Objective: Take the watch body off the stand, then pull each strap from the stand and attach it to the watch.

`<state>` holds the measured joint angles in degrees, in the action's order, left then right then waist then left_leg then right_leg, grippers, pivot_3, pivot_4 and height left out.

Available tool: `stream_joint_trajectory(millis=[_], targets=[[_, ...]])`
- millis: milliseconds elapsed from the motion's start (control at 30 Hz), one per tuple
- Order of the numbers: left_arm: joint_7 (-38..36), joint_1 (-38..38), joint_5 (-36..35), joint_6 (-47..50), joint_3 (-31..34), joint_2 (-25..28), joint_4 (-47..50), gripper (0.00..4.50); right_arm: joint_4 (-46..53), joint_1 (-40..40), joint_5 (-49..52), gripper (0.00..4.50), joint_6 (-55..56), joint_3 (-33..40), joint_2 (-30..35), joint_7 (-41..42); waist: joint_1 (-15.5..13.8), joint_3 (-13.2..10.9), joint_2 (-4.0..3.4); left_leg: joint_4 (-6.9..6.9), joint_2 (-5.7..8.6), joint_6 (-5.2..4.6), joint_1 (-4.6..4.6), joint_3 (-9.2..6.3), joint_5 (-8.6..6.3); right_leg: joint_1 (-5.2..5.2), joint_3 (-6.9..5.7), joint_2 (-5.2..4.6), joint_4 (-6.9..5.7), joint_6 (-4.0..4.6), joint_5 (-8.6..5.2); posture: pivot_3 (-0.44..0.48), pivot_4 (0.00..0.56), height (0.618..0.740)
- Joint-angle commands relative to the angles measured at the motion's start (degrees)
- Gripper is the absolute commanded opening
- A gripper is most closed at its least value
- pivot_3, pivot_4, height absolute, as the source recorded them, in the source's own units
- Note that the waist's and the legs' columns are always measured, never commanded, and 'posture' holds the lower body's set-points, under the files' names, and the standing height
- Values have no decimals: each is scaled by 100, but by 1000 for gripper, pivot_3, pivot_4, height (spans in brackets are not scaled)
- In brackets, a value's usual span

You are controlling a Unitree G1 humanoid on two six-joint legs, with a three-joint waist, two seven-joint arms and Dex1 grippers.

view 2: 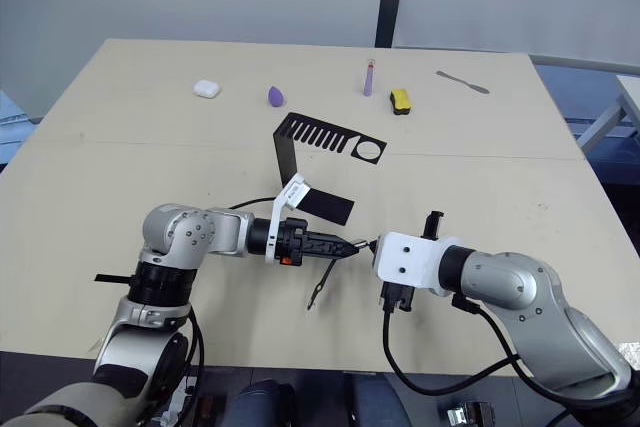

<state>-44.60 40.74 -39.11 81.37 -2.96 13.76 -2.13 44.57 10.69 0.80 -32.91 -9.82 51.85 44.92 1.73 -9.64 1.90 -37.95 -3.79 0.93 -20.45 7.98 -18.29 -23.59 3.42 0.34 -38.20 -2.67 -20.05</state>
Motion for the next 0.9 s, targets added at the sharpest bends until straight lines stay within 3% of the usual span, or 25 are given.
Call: stream_joint_trajectory(millis=[33, 900], targets=[[-151, 168, -374, 3, -123, -239, 327, 1576, 135, 81, 38, 0, 42, -61, -85, 54, 0, 0, 0, 0, 0, 0, 0, 0, 0, 0, 0, 0, 0, 0, 0, 0, 150, 740], [-161, 197, -327, -65, -156, -251, 284, 1576, 43, 18, -18, 0, 121, -55, -95, 26, 0, 0, 0, 0, 0, 0, 0, 0, 0, 0, 0, 0, 0, 0, 0, 0, 150, 740]])
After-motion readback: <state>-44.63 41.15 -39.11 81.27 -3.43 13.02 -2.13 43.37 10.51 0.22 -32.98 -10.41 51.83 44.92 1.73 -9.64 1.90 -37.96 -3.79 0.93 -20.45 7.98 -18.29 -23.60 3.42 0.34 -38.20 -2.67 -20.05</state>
